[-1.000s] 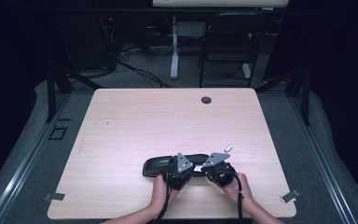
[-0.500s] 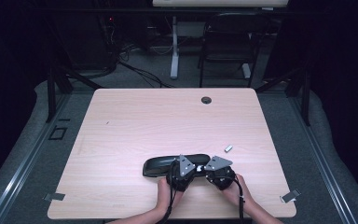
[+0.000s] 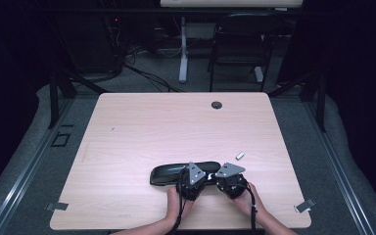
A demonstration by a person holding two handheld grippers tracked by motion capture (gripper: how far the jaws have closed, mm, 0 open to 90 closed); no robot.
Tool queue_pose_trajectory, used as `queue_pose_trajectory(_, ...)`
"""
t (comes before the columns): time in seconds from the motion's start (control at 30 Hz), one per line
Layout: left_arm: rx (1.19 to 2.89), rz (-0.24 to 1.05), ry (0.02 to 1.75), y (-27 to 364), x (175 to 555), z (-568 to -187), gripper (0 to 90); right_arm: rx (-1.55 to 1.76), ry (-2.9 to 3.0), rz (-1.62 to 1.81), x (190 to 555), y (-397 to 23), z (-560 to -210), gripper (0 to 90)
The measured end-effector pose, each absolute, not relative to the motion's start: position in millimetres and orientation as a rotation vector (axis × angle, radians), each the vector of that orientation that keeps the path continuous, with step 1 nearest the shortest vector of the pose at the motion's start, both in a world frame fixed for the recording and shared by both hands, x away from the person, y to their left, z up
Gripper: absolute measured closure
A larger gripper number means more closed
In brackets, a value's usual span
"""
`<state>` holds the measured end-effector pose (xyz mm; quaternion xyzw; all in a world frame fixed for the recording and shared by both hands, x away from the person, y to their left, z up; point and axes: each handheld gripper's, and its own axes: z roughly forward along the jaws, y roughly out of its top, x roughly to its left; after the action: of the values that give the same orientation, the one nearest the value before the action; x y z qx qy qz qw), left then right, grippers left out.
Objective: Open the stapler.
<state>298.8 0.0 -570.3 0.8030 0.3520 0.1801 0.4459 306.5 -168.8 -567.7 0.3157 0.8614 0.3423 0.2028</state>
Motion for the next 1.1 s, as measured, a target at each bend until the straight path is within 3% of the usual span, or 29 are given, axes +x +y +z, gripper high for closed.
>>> queue_pose_trajectory(1.1,1.951,0.458,0.857,-3.7,299.3,-573.3,90.0,0.921,2.427,0.979,309.4,-170.6,-566.8,90.0)
